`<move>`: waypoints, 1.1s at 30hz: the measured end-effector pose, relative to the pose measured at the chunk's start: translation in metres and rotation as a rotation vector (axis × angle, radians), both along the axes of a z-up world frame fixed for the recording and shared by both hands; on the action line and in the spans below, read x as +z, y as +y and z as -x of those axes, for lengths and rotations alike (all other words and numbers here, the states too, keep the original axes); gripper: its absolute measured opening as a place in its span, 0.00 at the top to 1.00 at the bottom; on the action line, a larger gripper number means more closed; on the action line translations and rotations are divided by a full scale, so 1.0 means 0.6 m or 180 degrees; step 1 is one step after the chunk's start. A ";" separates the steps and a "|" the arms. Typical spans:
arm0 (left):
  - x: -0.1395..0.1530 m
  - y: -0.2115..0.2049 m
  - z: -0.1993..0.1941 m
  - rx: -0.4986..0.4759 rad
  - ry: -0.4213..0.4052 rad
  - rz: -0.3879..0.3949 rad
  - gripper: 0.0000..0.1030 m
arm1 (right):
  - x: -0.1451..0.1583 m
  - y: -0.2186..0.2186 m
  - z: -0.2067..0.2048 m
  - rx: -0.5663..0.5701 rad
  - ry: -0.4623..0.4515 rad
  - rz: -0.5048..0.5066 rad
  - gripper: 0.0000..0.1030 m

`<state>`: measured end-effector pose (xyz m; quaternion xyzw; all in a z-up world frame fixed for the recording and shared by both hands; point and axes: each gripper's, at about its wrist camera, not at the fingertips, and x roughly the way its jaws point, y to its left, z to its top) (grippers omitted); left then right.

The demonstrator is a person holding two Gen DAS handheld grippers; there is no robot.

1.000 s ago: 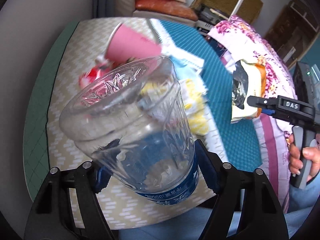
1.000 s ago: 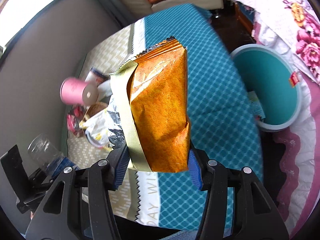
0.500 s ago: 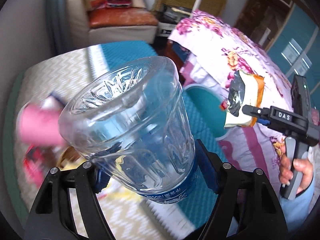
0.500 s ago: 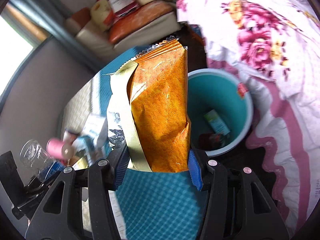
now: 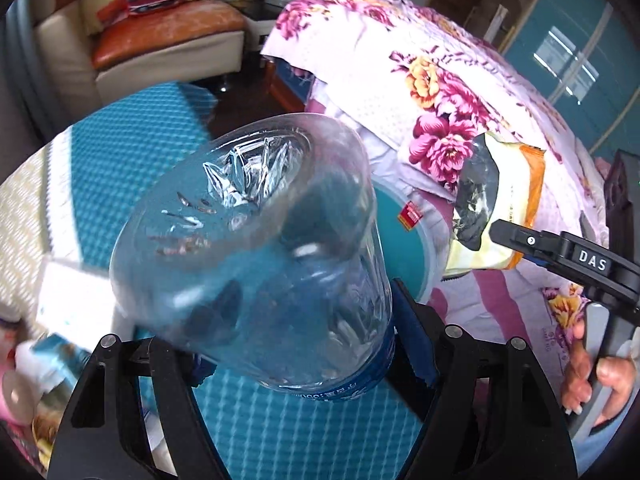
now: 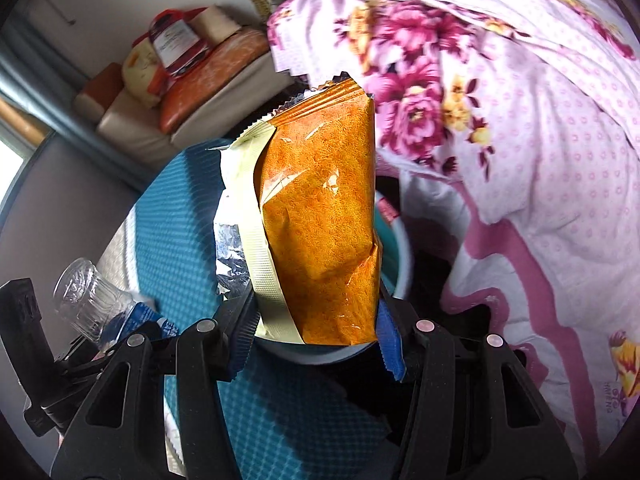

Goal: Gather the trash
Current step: 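Carry the snack bag over the bin with the right gripper while the left carries the bottle, then release the bottle and snack bag into the teal bin with both grippers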

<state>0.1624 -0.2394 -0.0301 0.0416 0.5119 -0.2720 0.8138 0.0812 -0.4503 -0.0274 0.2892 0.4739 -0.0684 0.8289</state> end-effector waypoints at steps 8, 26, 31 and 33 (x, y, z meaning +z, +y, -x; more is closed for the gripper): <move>-0.036 -0.055 -0.034 -0.0095 0.0033 -0.0109 0.29 | -0.021 -0.034 -0.016 -0.0100 0.0084 0.0018 0.51; -0.042 -0.035 -0.042 0.0022 0.0085 -0.0047 0.11 | -0.028 -0.013 -0.041 -0.0026 0.0176 0.0079 0.51; -0.045 -0.017 -0.042 0.0086 0.0123 -0.0025 0.11 | -0.027 -0.005 -0.050 0.0004 0.0187 0.0099 0.51; -0.044 -0.012 -0.040 0.0098 0.0126 -0.0003 0.11 | -0.026 0.000 -0.053 0.0009 0.0186 0.0113 0.51</move>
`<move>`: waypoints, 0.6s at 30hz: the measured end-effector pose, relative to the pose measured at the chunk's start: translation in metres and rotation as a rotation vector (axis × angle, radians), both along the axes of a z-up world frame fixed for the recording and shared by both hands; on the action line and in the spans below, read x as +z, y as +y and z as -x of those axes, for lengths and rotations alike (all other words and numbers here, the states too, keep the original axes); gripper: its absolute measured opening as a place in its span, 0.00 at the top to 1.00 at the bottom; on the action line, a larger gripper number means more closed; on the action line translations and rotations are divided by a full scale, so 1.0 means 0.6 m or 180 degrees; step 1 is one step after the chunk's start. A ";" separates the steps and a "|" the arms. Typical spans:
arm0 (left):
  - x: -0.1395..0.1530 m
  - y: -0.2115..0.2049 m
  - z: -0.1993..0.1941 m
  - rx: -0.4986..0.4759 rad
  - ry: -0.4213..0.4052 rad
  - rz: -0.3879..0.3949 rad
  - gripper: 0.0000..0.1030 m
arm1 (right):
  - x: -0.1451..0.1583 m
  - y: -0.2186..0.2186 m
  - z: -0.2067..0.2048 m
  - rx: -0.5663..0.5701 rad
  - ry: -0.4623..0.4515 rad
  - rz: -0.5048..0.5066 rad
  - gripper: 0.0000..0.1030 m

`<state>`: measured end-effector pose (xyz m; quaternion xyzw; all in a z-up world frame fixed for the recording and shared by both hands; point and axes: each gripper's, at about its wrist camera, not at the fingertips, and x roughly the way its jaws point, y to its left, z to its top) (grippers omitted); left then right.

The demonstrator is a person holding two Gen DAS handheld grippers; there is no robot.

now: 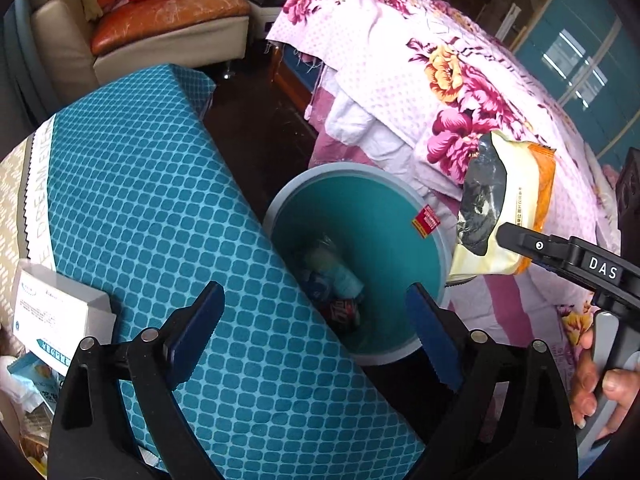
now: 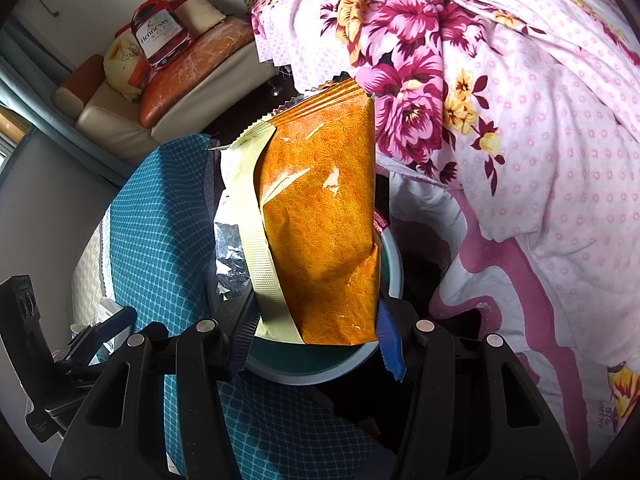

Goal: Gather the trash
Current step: 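Release the bottle and snack bag into the teal bin with both grippers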

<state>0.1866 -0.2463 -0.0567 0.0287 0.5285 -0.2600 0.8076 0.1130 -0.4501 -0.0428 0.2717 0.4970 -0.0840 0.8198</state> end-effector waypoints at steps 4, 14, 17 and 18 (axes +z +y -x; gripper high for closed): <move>0.007 0.020 0.012 0.0014 -0.0007 0.0056 0.11 | 0.001 0.009 -0.003 0.0017 0.0018 0.0030 0.51; 0.006 0.077 0.038 0.0112 0.0089 0.0174 0.08 | -0.013 0.054 -0.028 0.0205 0.0158 0.0064 0.51; 0.006 0.097 0.044 0.0147 0.0115 0.0196 0.08 | -0.019 0.069 -0.033 0.0263 0.0227 0.0037 0.44; 0.006 0.101 0.046 0.0158 0.0113 0.0199 0.08 | -0.020 0.074 -0.034 0.0278 0.0238 0.0038 0.42</move>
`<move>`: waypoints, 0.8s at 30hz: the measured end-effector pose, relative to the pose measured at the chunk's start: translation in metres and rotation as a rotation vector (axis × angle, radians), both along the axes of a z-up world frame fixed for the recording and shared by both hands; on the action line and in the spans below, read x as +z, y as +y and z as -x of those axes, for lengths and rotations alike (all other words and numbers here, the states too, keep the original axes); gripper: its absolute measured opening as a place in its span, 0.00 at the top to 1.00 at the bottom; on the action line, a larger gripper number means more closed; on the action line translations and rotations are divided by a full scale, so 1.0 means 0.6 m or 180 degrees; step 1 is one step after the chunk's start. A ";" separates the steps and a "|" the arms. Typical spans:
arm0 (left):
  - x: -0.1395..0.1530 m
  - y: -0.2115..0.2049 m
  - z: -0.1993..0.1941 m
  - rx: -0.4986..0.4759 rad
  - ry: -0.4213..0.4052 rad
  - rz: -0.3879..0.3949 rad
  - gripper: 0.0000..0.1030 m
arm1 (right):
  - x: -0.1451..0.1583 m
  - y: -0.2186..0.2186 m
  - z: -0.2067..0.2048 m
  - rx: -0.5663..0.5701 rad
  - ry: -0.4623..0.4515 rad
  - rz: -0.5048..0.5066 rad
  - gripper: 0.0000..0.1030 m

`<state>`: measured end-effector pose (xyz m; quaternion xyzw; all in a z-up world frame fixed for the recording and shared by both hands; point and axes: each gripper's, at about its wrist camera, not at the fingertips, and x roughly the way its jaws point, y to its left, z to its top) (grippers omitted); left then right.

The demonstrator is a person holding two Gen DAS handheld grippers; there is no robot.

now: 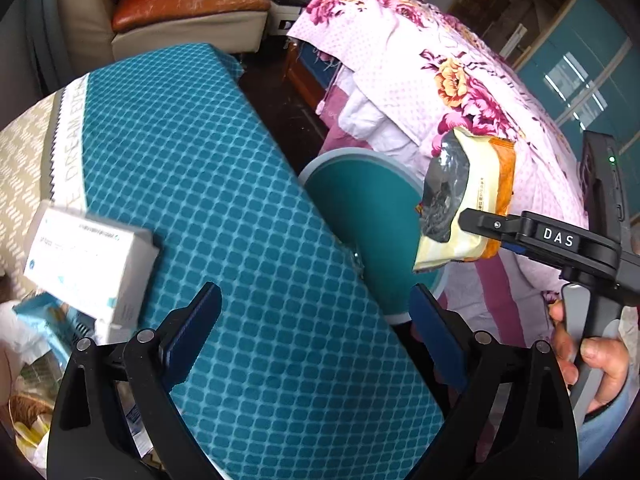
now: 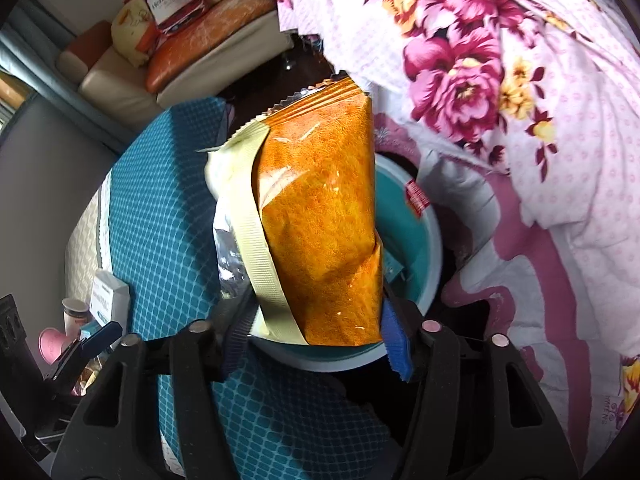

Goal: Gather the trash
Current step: 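Release the bottle and snack bag into the teal bin with both grippers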

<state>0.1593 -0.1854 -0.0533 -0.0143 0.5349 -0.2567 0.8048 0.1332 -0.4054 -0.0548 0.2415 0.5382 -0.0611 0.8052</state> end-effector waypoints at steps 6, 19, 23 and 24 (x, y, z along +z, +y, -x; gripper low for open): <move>0.008 0.043 0.008 0.0133 0.0002 0.0044 0.08 | 0.008 0.028 0.001 0.0038 0.0039 0.0016 0.27; 0.043 0.145 0.065 0.0335 -0.0138 0.0060 0.08 | 0.053 0.109 0.031 0.0268 0.0005 0.0087 0.26; 0.058 0.199 0.091 0.0456 -0.0209 0.0035 0.08 | 0.070 0.158 0.032 0.0426 0.0015 0.0194 0.26; 0.060 0.211 0.096 0.0488 -0.0219 0.0034 0.08 | 0.073 0.170 0.033 0.0469 0.0009 0.0208 0.26</move>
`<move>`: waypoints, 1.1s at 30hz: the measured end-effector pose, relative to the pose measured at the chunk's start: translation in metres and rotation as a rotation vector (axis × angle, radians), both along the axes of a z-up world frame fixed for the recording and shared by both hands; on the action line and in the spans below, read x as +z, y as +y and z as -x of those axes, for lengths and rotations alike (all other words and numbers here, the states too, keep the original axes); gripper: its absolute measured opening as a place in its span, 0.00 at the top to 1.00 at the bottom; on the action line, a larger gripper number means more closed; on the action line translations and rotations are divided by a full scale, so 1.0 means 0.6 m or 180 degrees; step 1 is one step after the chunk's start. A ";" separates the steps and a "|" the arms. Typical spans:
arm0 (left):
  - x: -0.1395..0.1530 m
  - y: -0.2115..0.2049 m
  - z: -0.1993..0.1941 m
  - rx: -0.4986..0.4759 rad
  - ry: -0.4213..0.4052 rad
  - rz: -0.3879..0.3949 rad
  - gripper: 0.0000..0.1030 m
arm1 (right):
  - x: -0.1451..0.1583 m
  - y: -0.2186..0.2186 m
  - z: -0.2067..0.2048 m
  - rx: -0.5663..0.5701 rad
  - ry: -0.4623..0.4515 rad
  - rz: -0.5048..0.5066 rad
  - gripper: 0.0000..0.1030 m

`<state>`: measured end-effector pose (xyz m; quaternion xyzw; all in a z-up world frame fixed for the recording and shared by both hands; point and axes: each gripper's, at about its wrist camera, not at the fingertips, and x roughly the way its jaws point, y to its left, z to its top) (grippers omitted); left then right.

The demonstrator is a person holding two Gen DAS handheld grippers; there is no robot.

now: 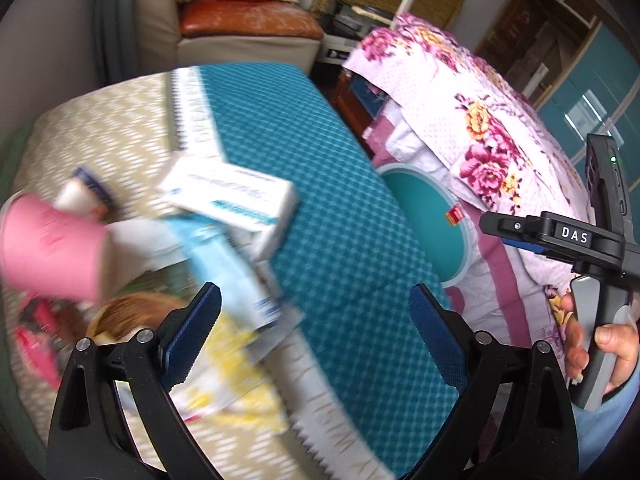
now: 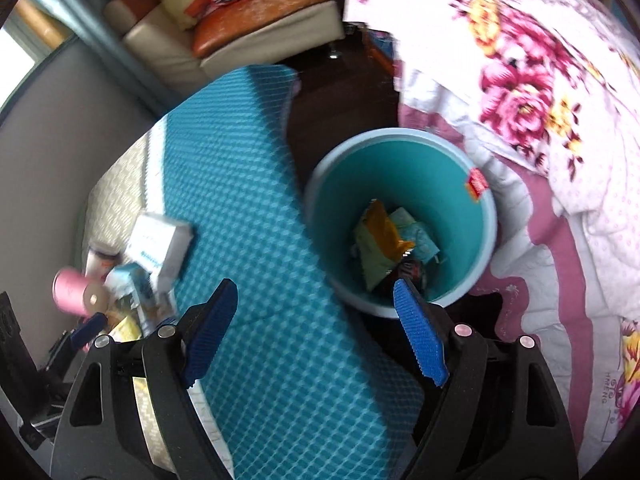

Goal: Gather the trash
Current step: 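Release the bottle and snack bag into the teal bin with both grippers, then grasp the pink paper cup with the right gripper while the left grasps the nabati wafer pack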

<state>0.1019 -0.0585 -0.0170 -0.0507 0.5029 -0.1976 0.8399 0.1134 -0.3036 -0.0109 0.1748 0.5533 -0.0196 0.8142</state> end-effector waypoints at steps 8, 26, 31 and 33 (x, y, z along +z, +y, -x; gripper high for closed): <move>0.017 0.158 0.053 0.0474 -0.0072 0.0037 0.08 | 0.024 0.128 -0.004 0.0602 -0.0029 0.0237 0.26; -0.050 0.409 0.095 0.1274 0.0162 0.0141 0.08 | 0.031 0.484 -0.048 0.2428 0.0026 0.0861 0.26; -0.061 0.426 0.100 0.1225 0.0158 0.0170 0.08 | 0.017 0.563 -0.069 0.2816 0.0023 0.1008 0.26; -0.066 0.433 0.101 0.1226 0.0185 0.0233 0.08 | 0.010 0.587 -0.079 0.2919 0.0024 0.1039 0.26</move>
